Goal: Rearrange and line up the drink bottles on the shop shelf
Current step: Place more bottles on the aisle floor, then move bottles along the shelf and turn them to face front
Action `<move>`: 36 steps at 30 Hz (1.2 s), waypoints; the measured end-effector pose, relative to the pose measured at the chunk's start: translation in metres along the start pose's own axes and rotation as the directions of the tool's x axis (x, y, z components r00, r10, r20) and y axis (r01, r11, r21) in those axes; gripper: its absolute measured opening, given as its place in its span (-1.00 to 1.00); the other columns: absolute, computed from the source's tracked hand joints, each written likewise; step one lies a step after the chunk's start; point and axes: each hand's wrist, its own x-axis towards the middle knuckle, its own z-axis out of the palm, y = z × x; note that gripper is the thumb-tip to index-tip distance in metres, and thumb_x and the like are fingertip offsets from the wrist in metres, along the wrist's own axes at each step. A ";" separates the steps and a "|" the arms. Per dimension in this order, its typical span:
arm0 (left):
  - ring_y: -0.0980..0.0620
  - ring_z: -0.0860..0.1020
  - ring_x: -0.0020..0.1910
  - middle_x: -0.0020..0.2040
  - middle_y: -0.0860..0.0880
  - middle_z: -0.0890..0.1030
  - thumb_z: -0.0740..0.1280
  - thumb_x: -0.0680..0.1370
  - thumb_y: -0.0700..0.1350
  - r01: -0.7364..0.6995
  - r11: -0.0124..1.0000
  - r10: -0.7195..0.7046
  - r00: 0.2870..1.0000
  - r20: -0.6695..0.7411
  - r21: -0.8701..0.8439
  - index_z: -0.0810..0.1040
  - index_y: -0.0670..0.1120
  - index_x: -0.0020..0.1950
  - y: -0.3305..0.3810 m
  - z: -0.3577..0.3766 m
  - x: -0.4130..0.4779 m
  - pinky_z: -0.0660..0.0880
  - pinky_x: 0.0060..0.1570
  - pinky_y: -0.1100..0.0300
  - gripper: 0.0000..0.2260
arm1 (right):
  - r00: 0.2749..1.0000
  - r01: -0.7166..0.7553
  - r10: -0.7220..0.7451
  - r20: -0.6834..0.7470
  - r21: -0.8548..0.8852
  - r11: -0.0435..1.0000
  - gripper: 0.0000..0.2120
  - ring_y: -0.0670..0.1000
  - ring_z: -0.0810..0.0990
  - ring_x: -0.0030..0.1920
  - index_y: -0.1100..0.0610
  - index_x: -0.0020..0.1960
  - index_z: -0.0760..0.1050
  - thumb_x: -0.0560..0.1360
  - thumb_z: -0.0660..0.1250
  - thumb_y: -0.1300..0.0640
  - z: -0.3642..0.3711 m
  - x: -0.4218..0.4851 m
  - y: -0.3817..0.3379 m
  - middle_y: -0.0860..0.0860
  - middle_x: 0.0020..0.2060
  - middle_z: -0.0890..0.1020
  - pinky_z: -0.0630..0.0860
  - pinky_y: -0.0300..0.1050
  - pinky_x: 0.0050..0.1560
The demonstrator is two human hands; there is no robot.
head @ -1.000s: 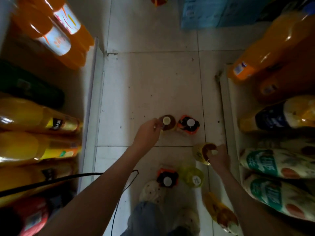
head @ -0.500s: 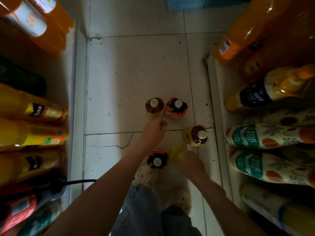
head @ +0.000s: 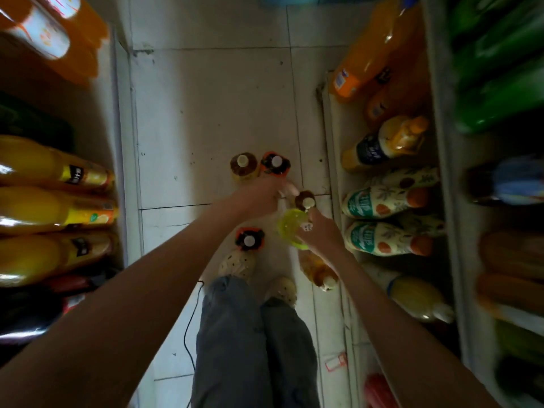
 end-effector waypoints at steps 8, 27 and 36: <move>0.00 0.37 0.34 0.38 -0.06 0.38 0.55 0.34 -0.04 -0.218 0.966 0.200 0.971 0.133 0.137 0.27 -0.09 0.44 0.161 -0.106 -0.096 0.33 0.31 0.09 -0.24 | 0.948 0.181 -0.098 -0.302 0.263 0.948 -0.77 -0.02 0.42 -0.36 0.02 -0.26 0.32 0.38 0.38 0.02 -0.204 -0.159 -0.120 -0.07 -0.40 0.42 0.32 -0.08 -0.38; 0.25 0.56 0.01 -0.03 0.26 0.57 0.59 -0.01 0.21 -0.596 0.766 0.504 0.790 -0.350 -0.243 0.36 0.13 0.17 0.445 -0.317 -0.252 0.48 -0.07 0.32 -0.19 | 0.483 0.575 -0.229 -0.845 0.109 0.811 -0.86 -0.17 0.56 -0.23 -0.07 -0.12 0.52 0.48 0.31 -0.13 -0.504 -0.423 -0.296 -0.16 -0.29 0.59 0.44 -0.23 -0.20; -0.06 0.65 -0.04 0.02 -0.13 0.63 0.61 -0.02 -0.01 -0.744 0.500 0.637 0.663 -0.393 -0.444 0.44 -0.09 0.15 0.566 -0.321 -0.336 0.58 -0.13 0.05 -0.21 | 0.286 0.748 -0.212 -0.934 0.080 0.658 -0.87 -0.20 0.59 -0.15 -0.08 -0.14 0.59 0.51 0.31 -0.08 -0.559 -0.541 -0.308 -0.15 -0.20 0.63 0.50 -0.19 -0.11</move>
